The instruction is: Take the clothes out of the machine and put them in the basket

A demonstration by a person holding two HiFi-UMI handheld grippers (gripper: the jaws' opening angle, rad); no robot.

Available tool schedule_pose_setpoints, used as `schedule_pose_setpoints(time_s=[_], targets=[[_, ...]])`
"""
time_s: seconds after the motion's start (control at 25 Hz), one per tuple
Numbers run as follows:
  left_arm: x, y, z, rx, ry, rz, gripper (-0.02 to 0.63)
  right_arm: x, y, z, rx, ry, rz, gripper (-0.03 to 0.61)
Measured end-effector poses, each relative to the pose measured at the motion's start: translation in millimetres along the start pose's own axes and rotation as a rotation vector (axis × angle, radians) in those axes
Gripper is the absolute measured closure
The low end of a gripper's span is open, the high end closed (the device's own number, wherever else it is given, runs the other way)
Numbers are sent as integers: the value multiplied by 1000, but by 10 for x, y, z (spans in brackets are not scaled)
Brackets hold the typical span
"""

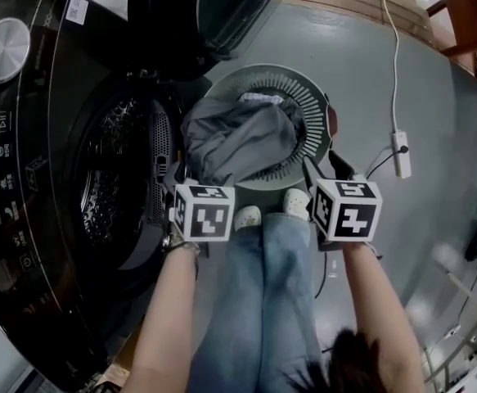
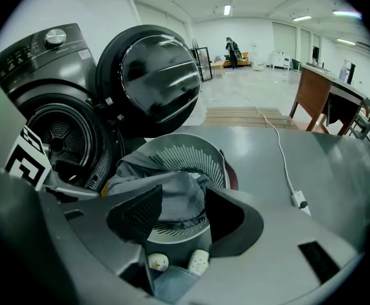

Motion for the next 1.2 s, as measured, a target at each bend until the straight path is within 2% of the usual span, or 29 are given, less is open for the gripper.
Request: schedule_pose_setpoints(time_s=[0.16, 0.4, 0.52, 0.6, 0.64, 0.68, 0.72, 0.76, 0.8, 0.88, 1.0, 1.2], targets=[[257, -298, 51, 23, -104, 71, 167, 104, -67, 96, 3, -14, 6, 364], [440, -773, 230, 37, -76, 92, 167, 321, -281, 291, -11, -22, 29, 364], [436, -897, 255, 112, -94, 66, 166, 393, -398, 375, -23, -14, 36, 364], [409, -914, 244, 185, -133, 42, 175, 414, -468, 404, -27, -8, 37, 365], [403, -909, 230, 217, -157, 27, 227, 421, -493, 413, -27, -8, 38, 365], [398, -896, 224, 232, -175, 8, 314, 424, -512, 420, -28, -8, 40, 365], [394, -876, 235, 226, -180, -12, 379, 423, -522, 424, -28, -9, 41, 365], [391, -848, 257, 211, -178, -27, 478, 415, -524, 427, -27, -8, 42, 367], [387, -813, 271, 201, -177, -37, 534, 402, -518, 427, -27, -7, 41, 367], [363, -725, 253, 210, -186, -47, 563, 362, -489, 418, -25, -3, 39, 370], [239, -535, 180, 254, -183, -74, 568, 276, -407, 385, -16, 3, 32, 374], [-222, -90, -2, 372, -145, -200, 569, 100, -185, 324, 4, -11, 13, 379]])
Point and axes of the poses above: the fingertips, and each gripper's own axes: y backward along the fingers, z to its left, x out of its underside, the point moved 7 cm from there along y, backward along the fingers, and after that the axes turned 7 degrees about y, right-handed, at the moved point
